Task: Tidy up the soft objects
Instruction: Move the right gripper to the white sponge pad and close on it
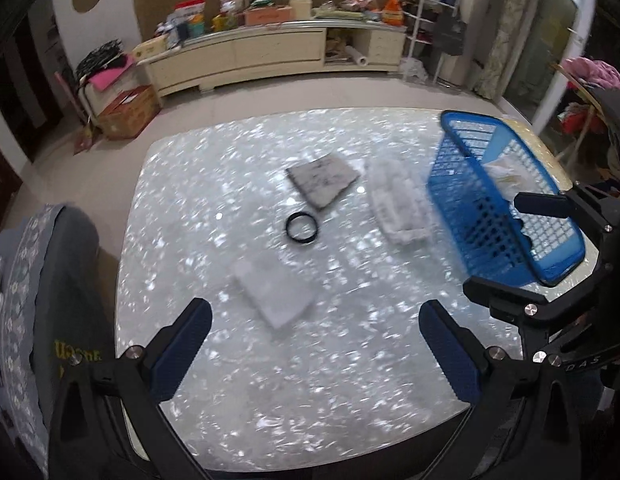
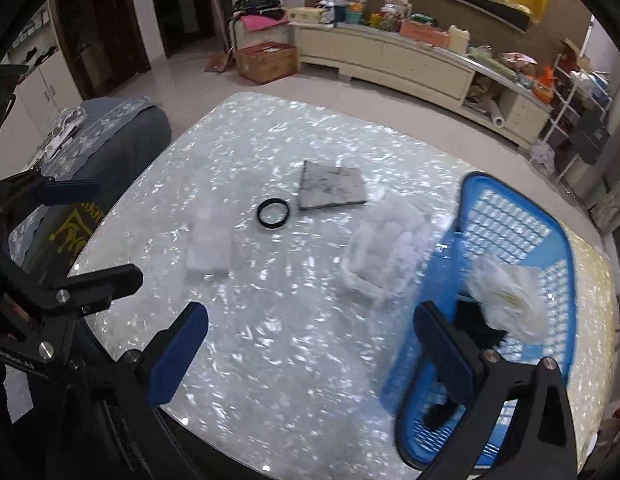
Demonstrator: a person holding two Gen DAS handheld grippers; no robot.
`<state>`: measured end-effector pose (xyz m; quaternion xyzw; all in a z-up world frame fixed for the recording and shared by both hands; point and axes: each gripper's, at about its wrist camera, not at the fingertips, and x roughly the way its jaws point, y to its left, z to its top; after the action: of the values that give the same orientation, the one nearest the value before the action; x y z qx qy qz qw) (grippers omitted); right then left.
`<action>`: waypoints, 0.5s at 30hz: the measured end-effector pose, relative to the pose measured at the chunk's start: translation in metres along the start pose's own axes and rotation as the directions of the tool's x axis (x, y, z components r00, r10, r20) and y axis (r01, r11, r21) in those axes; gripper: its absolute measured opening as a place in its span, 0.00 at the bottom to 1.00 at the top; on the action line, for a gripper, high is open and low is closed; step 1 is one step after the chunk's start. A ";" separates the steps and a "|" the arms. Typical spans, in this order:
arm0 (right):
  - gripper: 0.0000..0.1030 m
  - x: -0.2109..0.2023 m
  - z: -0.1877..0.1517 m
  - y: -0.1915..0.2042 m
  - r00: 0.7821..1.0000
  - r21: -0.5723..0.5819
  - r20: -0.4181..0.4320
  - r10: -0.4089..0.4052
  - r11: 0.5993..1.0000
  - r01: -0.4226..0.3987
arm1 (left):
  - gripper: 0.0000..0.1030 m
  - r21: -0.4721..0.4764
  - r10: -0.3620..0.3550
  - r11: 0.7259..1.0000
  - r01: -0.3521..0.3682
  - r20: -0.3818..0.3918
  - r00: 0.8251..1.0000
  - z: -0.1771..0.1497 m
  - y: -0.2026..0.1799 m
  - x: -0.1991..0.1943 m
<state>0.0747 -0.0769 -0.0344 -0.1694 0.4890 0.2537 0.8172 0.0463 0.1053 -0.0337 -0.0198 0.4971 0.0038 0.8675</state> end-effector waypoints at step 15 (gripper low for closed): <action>1.00 0.071 0.022 0.032 0.993 -0.021 -0.095 0.066 0.997 -0.069 | 1.00 -0.126 0.005 0.992 -0.021 -0.122 0.992 -0.018 0.071 0.053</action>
<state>0.0998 -0.0217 -0.0881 -0.1746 0.5293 0.2789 0.7821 0.0556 0.1745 -0.0908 -0.0718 0.5479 0.0399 0.8325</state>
